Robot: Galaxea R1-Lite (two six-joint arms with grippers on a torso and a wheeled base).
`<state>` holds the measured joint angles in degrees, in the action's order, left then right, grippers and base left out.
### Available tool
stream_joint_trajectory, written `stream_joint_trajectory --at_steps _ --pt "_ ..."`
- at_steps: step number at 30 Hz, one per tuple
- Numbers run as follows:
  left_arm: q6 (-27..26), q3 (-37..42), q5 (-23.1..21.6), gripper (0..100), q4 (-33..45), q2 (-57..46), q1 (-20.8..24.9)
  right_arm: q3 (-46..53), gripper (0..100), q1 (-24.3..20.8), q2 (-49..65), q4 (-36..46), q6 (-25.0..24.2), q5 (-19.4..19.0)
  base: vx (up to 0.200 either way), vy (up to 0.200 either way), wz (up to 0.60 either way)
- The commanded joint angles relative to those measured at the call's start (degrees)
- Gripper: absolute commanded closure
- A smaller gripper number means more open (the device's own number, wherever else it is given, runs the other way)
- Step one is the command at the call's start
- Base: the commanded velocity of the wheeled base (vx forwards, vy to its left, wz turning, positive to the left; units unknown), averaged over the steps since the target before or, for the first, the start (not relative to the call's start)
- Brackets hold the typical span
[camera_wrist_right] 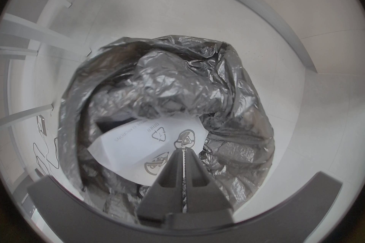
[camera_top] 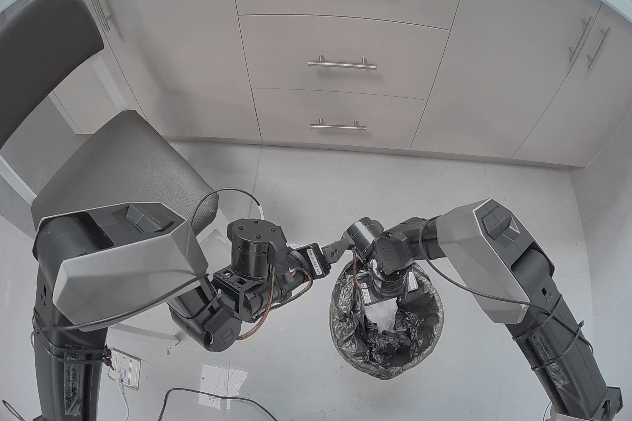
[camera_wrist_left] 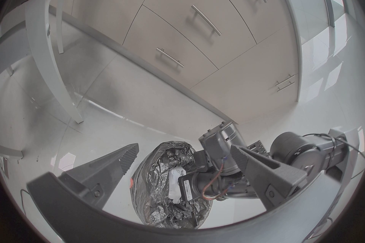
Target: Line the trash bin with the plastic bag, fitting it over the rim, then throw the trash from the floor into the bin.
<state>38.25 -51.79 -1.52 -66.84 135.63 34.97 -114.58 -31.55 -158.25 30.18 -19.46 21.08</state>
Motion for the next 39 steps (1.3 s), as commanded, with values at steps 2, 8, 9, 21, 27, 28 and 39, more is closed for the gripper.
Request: stream_joint_trajectory --at_steps 2,8,9,21,27,28,39 --pt "-0.02 0.02 -0.06 0 0.22 -0.02 0.01 -0.01 100 0.08 -2.95 -2.15 0.12 0.02 0.0 0.0 0.0" --pt "-0.02 -0.07 0.03 0 0.04 0.33 0.01 -0.01 100 -0.27 -6.29 -3.03 -0.06 0.1 0.0 0.0 0.0" --pt "-0.02 -0.07 -0.06 0 0.04 0.33 0.01 -0.01 100 -0.18 -6.81 -3.38 0.03 0.1 0.0 0.0 0.0" --pt "-0.02 -0.07 0.03 0 0.04 0.77 0.01 -0.01 100 0.88 -10.68 -6.98 0.56 0.1 0.0 0.0 0.0" --pt "-0.11 -0.07 0.03 0 0.04 0.95 0.01 -0.01 100 1.4 -11.29 -6.89 0.65 0.1 0.0 0.0 0.0" --pt "-0.2 -0.07 -0.06 0 0.04 1.04 0.09 -0.01 100 1.58 -11.38 -6.89 0.74 0.1 0.0 0.0 0.0" --pt "-0.46 0.19 -0.06 0 0.04 1.04 0.27 -0.01 100 1.84 -5.41 -0.56 1.35 1.42 0.0 0.0 0.0"
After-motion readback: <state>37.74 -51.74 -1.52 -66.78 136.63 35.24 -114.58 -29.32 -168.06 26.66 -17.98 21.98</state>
